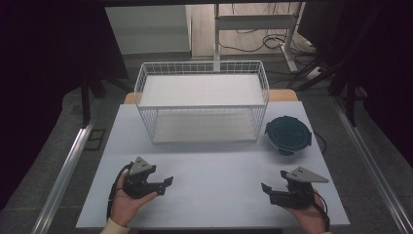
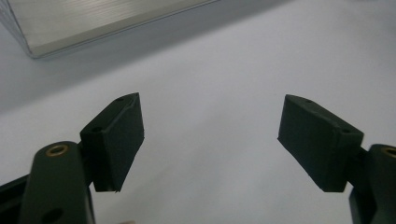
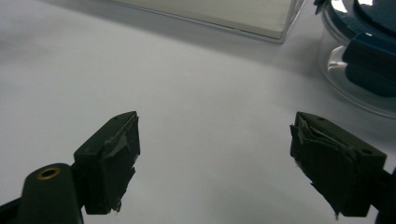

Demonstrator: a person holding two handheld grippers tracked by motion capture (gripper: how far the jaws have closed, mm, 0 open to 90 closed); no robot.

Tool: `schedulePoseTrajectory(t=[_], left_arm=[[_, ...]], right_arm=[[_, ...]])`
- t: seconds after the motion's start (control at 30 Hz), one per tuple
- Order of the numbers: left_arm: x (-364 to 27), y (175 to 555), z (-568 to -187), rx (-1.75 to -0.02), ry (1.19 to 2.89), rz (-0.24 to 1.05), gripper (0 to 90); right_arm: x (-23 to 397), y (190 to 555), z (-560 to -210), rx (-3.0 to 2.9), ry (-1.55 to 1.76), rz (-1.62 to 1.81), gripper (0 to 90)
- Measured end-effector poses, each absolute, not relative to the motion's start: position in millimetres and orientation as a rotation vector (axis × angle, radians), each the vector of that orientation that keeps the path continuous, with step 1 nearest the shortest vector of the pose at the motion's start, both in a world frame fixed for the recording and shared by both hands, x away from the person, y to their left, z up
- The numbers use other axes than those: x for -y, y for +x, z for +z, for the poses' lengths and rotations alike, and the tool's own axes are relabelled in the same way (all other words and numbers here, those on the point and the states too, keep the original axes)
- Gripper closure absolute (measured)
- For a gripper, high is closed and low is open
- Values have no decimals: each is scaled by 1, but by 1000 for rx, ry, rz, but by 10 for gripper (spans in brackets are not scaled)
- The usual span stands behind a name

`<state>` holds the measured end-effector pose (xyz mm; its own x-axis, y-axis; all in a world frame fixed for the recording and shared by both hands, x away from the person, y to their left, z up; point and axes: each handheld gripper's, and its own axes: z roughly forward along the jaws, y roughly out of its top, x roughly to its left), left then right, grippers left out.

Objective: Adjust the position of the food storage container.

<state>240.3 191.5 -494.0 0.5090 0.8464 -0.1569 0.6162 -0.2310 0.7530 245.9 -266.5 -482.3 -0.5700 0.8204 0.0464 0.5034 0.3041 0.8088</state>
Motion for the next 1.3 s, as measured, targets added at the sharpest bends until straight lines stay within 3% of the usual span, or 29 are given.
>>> schedulePoseTrajectory(t=[1.3], left_arm=[[-193,242,-501,-1210,1958,316,214]], right_arm=[[262,255,-472,-2272,1221,1187,317]])
